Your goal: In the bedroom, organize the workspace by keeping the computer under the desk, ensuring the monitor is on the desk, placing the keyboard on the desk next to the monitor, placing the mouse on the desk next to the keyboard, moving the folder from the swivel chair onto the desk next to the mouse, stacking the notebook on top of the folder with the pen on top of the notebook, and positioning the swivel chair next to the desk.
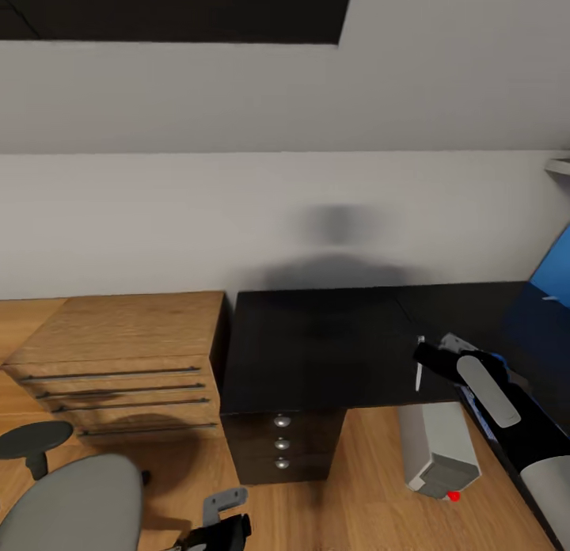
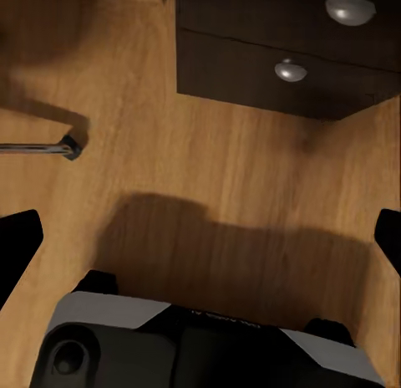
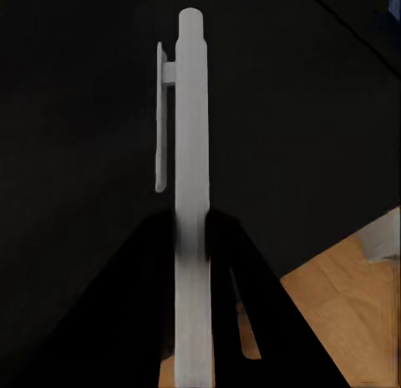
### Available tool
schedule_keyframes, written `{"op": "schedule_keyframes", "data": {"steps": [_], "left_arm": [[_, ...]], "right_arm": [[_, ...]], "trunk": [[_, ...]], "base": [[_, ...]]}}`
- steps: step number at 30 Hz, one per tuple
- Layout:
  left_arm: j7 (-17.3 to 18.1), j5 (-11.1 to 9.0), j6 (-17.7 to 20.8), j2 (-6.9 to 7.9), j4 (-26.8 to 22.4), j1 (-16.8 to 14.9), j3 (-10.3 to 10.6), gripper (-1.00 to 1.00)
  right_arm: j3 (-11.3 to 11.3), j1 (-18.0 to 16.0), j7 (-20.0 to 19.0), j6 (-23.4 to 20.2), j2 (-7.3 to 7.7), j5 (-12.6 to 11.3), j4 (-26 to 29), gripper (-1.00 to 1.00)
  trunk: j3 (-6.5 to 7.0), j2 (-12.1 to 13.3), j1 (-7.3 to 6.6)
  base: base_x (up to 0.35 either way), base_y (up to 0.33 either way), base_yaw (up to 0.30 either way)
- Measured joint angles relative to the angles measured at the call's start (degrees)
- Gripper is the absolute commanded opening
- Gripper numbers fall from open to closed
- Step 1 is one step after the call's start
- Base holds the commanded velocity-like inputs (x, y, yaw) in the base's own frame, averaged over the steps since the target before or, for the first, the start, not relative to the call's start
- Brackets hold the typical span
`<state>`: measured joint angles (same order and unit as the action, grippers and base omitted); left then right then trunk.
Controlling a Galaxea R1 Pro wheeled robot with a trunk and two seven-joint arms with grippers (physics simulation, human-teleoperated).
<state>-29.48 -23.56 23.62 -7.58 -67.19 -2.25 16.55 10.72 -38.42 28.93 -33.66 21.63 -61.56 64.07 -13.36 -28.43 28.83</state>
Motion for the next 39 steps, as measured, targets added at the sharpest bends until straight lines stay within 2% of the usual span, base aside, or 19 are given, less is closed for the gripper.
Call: {"op": "schedule_keyframes", "data": {"steps": [3,6,7,10,16,18,24,28,30,32,39], "left_arm": [[-0.02,-0.03,-2.24,0.04,-0.42,0.0,0.09,1.0],[-0.03,-0.04,-2.61,0.01,-1.82,0.05,0.21,1.0],[-0.07,0.03,-2.76,0.06,-4.91,0.06,0.29,1.0],[-0.11,0.06,-2.83,0.4,-10.2,0.92,0.33,1.0],[-0.18,0.1,-2.9,0.74,-14.76,3.03,0.54,1.0],[-0.19,0.11,-2.93,0.87,-16.97,4.28,1.69,1.0],[-0.18,0.11,-2.95,1.25,-18.19,5.25,2.7,1.0],[-0.43,0.7,-1.65,-0.04,-19.47,6.39,1.83,1.0],[-0.42,0.72,-1.01,-0.11,-20.11,6.39,1.82,1.0],[-0.42,0.72,-0.56,-0.15,-20.75,6.41,1.84,1.0],[-0.34,1.09,-0.79,2.1,-23.0,8.04,3.33,1.0]], "right_arm": [[-0.78,0.0,-0.03,0.0,0.02,0.07,-0.63,-1.0],[-0.99,0.0,-0.06,0.01,0.02,0.05,-1.17,-1.0],[-1.12,0.0,-0.08,0.01,0.02,0.07,-1.42,-1.0],[-1.2,0.0,-0.08,0.01,0.04,0.06,-1.58,-1.0],[-1.31,0.0,-0.08,0.0,0.34,0.14,-1.69,-1.0],[-1.32,-0.01,-0.09,0.0,0.74,0.16,-1.72,-1.0],[-1.31,-0.02,-0.09,0.07,0.93,0.17,-2.15,-1.0],[-0.02,-0.11,0.23,0.45,-0.37,0.0,-3.38,-1.0],[0.3,-0.12,0.23,0.45,-1.02,0.01,-3.39,-1.0],[0.36,-0.13,0.29,0.43,-1.02,-0.04,-3.3,-1.0],[0.34,-0.11,0.45,0.62,-1.54,-0.1,-4.99,-1.0]], "trunk": [[0.0,0.0,0.0],[0.0,0.0,0.0],[0.01,0.0,0.0],[0.0,0.0,0.0],[-0.01,-0.01,0.0],[-0.01,-0.01,0.0],[-0.02,-0.01,0.0],[-0.02,-0.01,0.0],[-0.02,-0.01,0.0],[-0.02,-0.01,0.0],[-0.02,-0.01,0.0]], "base": [[0.0,0.0,-0.296],[0.0,0.0,-0.296],[0.0,0.0,-0.296],[0.0,0.0,-0.296],[0.0,0.0,-0.291],[0.0,0.0,-0.146],[0.0,0.0,-0.046],[0.0,0.0,0.0],[0.0,0.0,0.0],[0.0,0.0,0.0],[0.008,-0.027,0.0]]}}
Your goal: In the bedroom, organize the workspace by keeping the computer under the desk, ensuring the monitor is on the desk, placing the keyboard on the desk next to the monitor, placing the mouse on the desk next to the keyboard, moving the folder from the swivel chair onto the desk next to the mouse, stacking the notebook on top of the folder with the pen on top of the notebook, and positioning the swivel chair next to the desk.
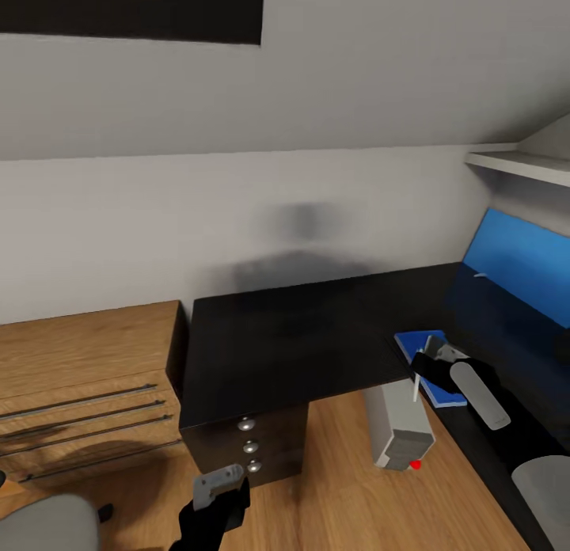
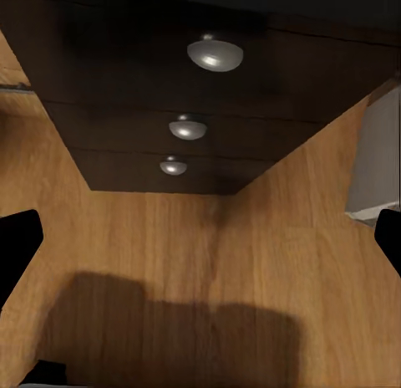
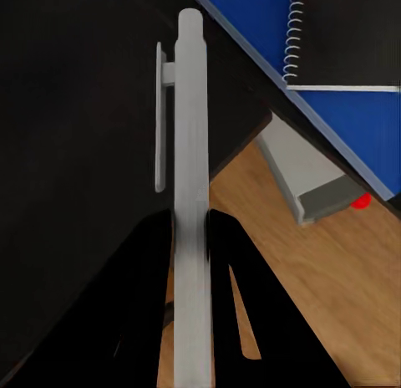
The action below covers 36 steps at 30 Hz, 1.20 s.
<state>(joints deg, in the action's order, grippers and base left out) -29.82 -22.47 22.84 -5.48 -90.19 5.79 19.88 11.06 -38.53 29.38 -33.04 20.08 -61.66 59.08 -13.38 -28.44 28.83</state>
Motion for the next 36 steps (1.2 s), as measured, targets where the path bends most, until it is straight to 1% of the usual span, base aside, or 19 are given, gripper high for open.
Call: {"op": "schedule_keyframes", "data": {"steps": [2,9,19,28,30,31,33,36], "left_arm": [[0.0,0.01,-0.03,0.65,-0.64,0.06,0.22,1.0],[0.01,0.02,-0.12,2.9,-0.58,0.11,0.36,1.0],[0.0,-0.06,-0.13,2.93,-0.37,0.12,0.38,1.0],[0.0,-0.01,-0.13,3.02,-0.29,0.12,0.38,1.0],[0.0,-0.04,-0.12,3.02,-0.26,0.12,0.38,1.0],[0.0,-0.06,-0.12,3.02,-0.24,0.14,0.43,1.0],[0.0,-0.04,-0.12,3.02,-0.24,0.17,0.42,1.0],[0.0,-0.01,-0.12,3.02,-0.24,0.19,0.43,1.0]], "right_arm": [[0.0,0.0,0.01,0.02,-0.06,0.0,-0.09,-1.0],[-0.08,0.0,0.03,0.04,-0.05,0.06,-0.17,-1.0],[-0.09,0.0,0.05,2.19,-0.07,0.06,-0.3,-1.0],[-0.09,0.0,0.06,2.89,-0.04,0.1,-0.46,-1.0],[-0.12,0.0,0.06,3.08,-0.03,0.11,-0.95,-1.0],[-0.11,0.0,0.07,4.6,-0.03,0.13,-2.08,-1.0],[-0.03,0.0,0.08,5.67,-0.06,0.18,-2.7,-1.0],[0.04,0.0,0.09,6.26,-0.09,0.34,-4.26,-1.0]], "trunk": [[0.0,0.0,-0.01],[0.0,0.0,-0.02],[0.0,0.0,-0.01],[0.0,0.0,-0.01],[0.0,0.0,-0.01],[0.0,0.0,0.0],[0.0,0.0,0.0],[0.0,0.0,0.0]], "base": [[0.083,-0.118,0.0],[0.181,-0.203,0.0],[0.19,-0.19,0.0],[0.17,-0.176,0.0],[0.05,-0.052,0.0],[0.02,-0.02,0.0],[0.011,-0.012,0.0],[0.007,-0.007,0.0]]}}
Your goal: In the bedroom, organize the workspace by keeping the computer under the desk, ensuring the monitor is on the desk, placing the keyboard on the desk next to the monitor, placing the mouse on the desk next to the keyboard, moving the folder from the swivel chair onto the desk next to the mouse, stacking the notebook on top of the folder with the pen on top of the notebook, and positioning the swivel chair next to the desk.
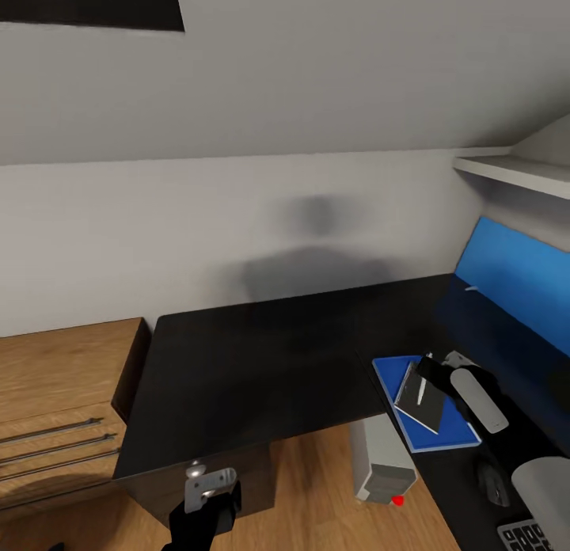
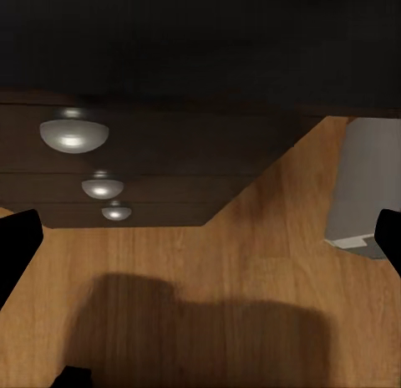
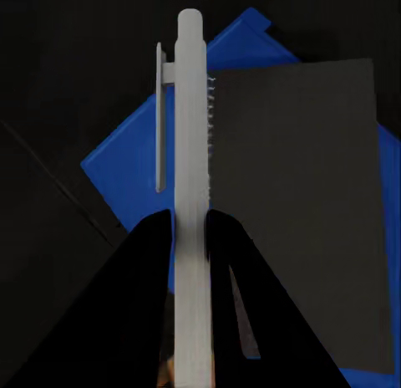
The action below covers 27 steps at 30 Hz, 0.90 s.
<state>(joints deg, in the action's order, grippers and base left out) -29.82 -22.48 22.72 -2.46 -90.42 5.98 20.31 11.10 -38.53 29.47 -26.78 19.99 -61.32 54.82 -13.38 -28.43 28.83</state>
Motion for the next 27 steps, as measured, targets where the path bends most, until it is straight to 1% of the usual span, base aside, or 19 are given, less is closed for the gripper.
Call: {"op": "schedule_keyframes", "data": {"steps": [3,9,13,19,27], "left_arm": [[0.0,0.02,0.0,0.0,0.0,0.04,0.02,1.0],[0.02,0.02,0.0,0.0,0.0,0.09,0.03,1.0],[0.06,0.02,0.0,0.0,0.0,0.15,0.1,1.0],[0.03,0.02,-0.02,0.0,-0.03,0.81,1.41,1.0],[0.02,0.02,-0.07,0.0,-0.08,1.04,2.24,1.0]], "right_arm": [[0.0,-0.03,0.01,0.41,-0.05,0.14,-2.74,-1.0],[0.0,-0.08,0.01,0.71,-0.11,0.22,-4.84,-1.0],[-0.01,-0.09,0.01,0.82,-0.12,0.27,-5.27,-1.0],[-0.01,-0.09,-0.01,3.9,-0.19,1.21,-5.65,-1.0],[-0.01,-0.09,-0.06,5.13,-0.21,2.19,-5.69,-1.0]], "trunk": [[0.0,0.0,0.0],[0.0,0.0,0.0],[0.0,0.0,0.0],[0.0,0.0,0.0],[0.0,0.0,0.0]], "base": [[0.003,-0.003,0.0],[0.001,-0.001,0.0],[0.0,0.0,0.0],[0.0,0.0,0.0],[0.0,0.0,0.0]]}}
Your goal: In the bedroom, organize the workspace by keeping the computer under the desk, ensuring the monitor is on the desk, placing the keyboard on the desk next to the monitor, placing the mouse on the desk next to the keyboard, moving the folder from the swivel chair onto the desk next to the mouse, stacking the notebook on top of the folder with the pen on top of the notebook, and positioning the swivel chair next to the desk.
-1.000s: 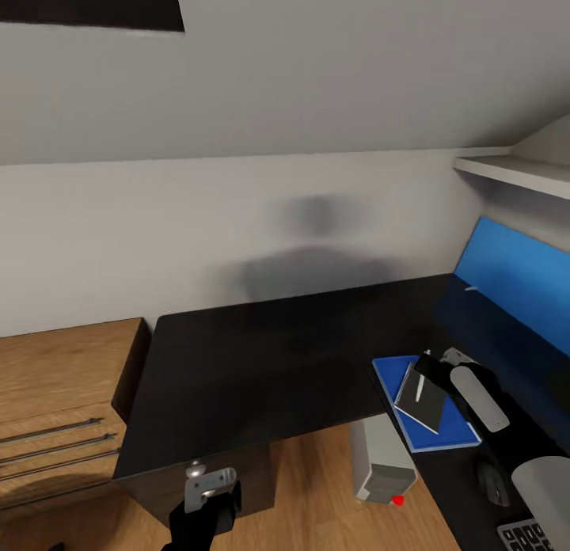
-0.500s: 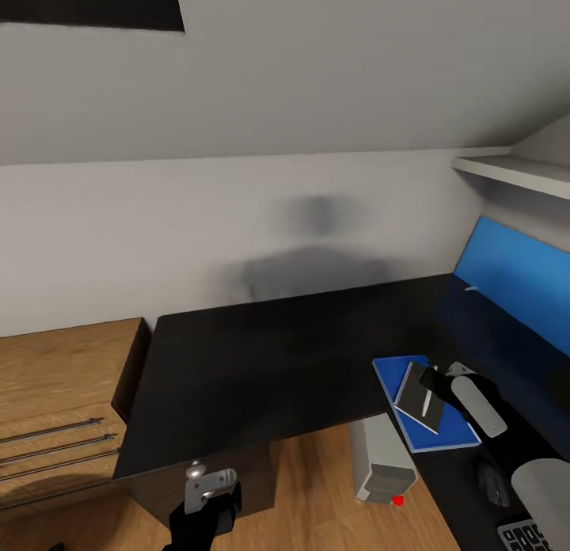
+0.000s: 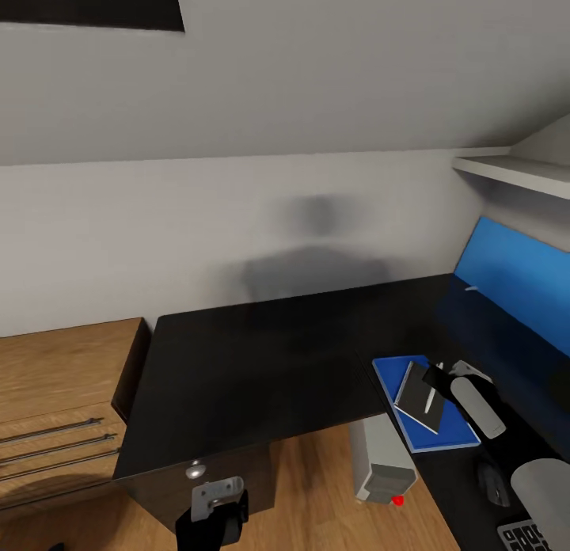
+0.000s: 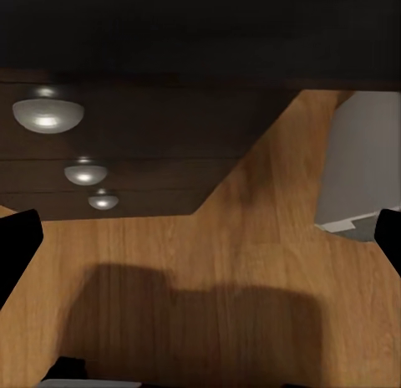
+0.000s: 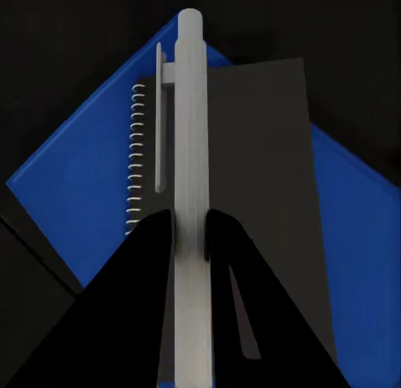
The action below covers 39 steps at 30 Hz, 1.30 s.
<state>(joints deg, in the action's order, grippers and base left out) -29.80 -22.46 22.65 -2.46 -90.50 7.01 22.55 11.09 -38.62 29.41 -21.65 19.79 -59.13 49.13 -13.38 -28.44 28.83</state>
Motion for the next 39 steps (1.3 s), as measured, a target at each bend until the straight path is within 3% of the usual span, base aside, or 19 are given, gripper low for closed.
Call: {"op": "schedule_keyframes", "data": {"steps": [15,30,39], "left_arm": [[0.03,-0.01,-0.02,0.19,-0.01,0.99,0.31,1.0],[-0.02,-0.04,-0.02,0.33,0.03,1.53,1.76,1.0],[-0.02,0.0,-0.02,0.35,0.08,1.53,1.79,1.0]], "right_arm": [[-0.09,-0.09,-0.75,0.39,-0.04,0.2,-1.95,-1.0],[-0.14,-1.34,-8.6,6.49,-0.2,0.48,-9.31,-1.0],[-0.03,-1.41,-9.34,8.8,-0.27,0.49,-10.56,-1.0]], "trunk": [[0.0,0.0,0.0],[0.0,0.0,0.0],[0.0,0.0,0.0]], "base": [[0.0,0.0,0.0],[0.0,0.0,0.0],[0.0,0.0,0.0]]}}
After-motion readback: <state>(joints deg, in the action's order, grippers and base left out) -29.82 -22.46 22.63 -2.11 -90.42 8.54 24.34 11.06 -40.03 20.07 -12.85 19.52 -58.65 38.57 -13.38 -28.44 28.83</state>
